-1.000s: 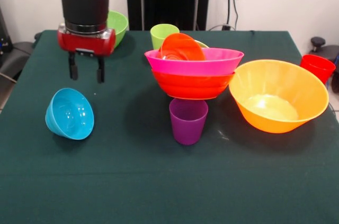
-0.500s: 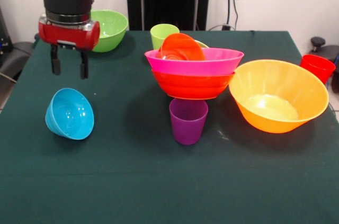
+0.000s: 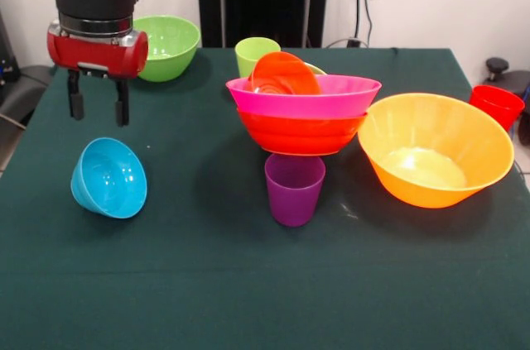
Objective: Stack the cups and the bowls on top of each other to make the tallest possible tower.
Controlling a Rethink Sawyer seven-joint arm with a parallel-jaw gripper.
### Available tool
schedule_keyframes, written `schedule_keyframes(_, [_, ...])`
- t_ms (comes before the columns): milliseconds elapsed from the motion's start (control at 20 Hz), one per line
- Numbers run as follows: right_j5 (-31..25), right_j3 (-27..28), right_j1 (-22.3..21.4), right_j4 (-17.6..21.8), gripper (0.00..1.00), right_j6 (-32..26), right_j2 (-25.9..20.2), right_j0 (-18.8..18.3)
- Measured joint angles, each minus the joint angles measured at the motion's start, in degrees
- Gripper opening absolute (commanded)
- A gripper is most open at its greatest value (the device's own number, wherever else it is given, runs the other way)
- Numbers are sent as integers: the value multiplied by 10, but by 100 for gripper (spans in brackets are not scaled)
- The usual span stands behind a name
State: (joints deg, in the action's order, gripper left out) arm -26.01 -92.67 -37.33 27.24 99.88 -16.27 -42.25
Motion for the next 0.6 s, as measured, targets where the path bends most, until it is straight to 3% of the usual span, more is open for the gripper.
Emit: schedule_keyframes(600, [0,36,40,24,100,0,-10,-1])
